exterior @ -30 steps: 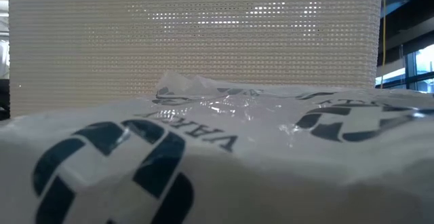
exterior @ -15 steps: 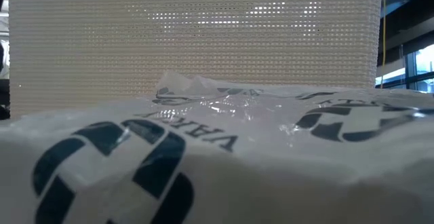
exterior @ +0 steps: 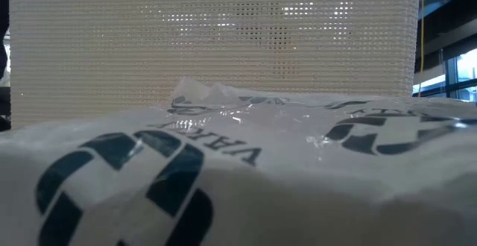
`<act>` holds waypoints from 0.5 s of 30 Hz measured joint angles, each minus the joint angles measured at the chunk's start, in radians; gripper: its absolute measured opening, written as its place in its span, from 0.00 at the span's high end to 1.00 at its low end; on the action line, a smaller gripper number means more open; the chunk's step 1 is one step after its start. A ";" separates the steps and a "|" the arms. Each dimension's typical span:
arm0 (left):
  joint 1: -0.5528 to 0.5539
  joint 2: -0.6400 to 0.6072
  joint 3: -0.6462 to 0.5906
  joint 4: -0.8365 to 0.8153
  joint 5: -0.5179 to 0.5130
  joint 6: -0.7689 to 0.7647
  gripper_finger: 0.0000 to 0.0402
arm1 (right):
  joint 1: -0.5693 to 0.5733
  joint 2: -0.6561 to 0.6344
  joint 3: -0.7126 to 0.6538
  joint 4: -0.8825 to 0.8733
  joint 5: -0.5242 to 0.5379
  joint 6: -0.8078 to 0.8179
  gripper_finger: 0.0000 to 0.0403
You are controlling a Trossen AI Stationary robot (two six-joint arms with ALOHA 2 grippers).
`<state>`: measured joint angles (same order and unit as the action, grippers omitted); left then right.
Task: Pick & place medical supplies in basket/bin
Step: Put the yellow medicine bottle into the white basket
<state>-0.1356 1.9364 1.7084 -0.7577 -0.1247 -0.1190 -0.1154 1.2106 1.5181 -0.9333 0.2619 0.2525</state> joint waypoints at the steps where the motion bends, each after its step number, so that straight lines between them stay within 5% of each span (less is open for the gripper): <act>1: 0.002 0.013 0.000 0.001 0.005 0.002 0.51 | 0.000 0.000 0.000 -0.001 0.000 0.000 0.23; 15: 0.007 0.152 0.000 0.076 0.015 0.002 0.51 | 0.000 0.000 0.000 -0.034 0.000 0.005 0.22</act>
<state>-0.1287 2.0881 1.7084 -0.6815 -0.1093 -0.1173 -0.1155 1.2106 1.5181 -0.9676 0.2617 0.2574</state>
